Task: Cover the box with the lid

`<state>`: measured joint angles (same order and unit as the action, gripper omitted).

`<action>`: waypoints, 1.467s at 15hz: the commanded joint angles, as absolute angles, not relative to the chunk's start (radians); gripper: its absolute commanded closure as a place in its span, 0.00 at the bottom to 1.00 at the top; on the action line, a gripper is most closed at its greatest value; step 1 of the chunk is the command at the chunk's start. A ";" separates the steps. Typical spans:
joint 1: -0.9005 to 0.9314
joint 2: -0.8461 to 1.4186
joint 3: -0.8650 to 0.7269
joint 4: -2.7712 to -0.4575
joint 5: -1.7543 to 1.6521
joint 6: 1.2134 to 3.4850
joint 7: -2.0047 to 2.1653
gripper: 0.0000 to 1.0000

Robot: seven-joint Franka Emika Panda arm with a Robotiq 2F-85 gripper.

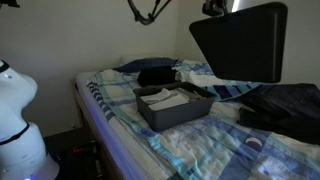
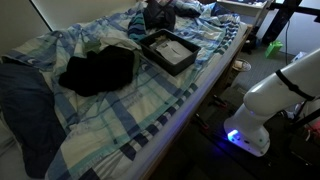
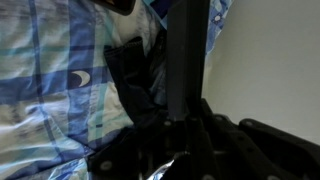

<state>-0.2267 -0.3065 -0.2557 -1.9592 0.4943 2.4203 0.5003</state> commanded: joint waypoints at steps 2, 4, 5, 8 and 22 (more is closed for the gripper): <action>-0.239 -0.394 -0.217 -2.020 0.465 2.317 0.574 0.98; -0.236 -0.418 -0.210 -2.042 0.460 2.272 0.573 0.98; -0.232 -0.366 -0.225 -2.001 0.478 2.300 0.538 0.98; -0.232 -0.369 -0.224 -2.008 0.478 2.292 0.536 0.94; -0.306 -0.457 -0.201 -2.197 0.394 2.395 0.601 0.98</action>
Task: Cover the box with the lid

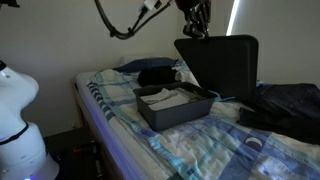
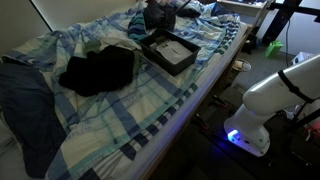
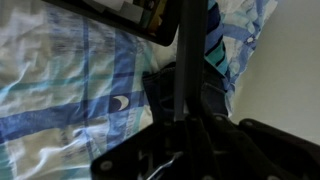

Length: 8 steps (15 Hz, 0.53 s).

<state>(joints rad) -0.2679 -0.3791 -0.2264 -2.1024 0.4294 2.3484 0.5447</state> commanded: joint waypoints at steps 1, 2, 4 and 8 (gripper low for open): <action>-0.318 -0.482 -0.195 -2.225 0.386 2.395 0.626 0.98; -0.327 -0.502 -0.191 -2.246 0.380 2.395 0.644 0.98; -0.341 -0.552 -0.181 -2.287 0.376 2.381 0.689 0.98; -0.334 -0.663 -0.161 -2.359 0.403 2.362 0.730 0.98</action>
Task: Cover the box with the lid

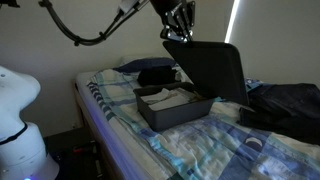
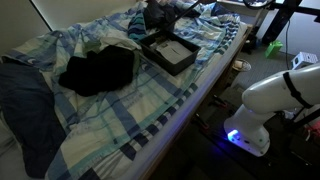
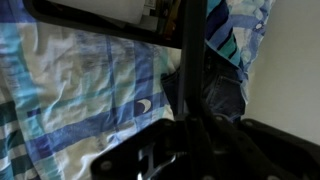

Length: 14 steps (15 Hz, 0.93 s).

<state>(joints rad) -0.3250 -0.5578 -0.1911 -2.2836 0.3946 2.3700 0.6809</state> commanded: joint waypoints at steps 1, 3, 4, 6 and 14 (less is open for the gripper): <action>-0.328 -0.687 -0.154 -2.376 0.410 2.361 0.739 0.98; -0.316 -0.734 -0.137 -2.412 0.421 2.354 0.755 0.98; -0.308 -0.756 -0.126 -2.433 0.430 2.353 0.762 0.98; -0.295 -0.786 -0.108 -2.455 0.454 2.352 0.790 0.98; -0.270 -0.856 -0.064 -2.534 0.531 2.431 0.944 0.98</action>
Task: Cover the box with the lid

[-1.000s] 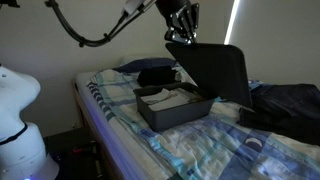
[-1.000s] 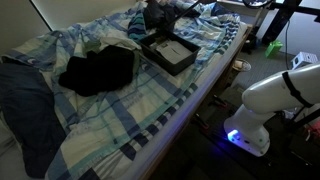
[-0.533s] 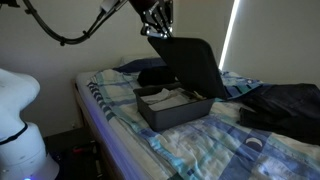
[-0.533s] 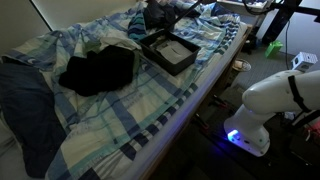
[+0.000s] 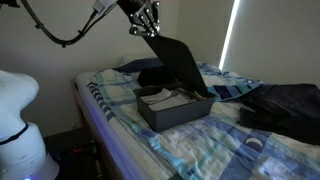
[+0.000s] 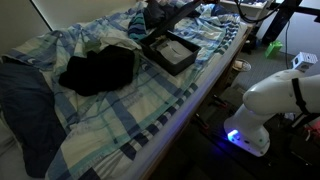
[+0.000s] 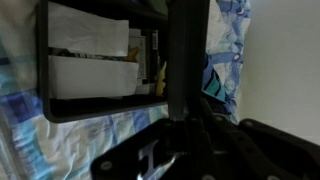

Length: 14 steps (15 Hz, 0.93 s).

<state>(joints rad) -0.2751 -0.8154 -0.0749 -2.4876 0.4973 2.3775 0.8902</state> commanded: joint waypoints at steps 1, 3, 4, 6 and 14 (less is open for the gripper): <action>-0.271 -0.863 -0.061 -2.549 0.534 2.453 0.960 0.98; -0.268 -0.873 -0.057 -2.573 0.551 2.509 0.996 0.98; -0.263 -0.874 -0.055 -2.583 0.563 2.540 1.010 0.98; -0.254 -0.875 -0.048 -2.605 0.583 2.609 1.031 0.98; -0.180 -0.868 -0.023 -2.696 0.582 2.708 1.023 0.98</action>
<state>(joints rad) -0.2007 -0.8479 -0.0402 -2.6504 0.5707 2.6735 1.0099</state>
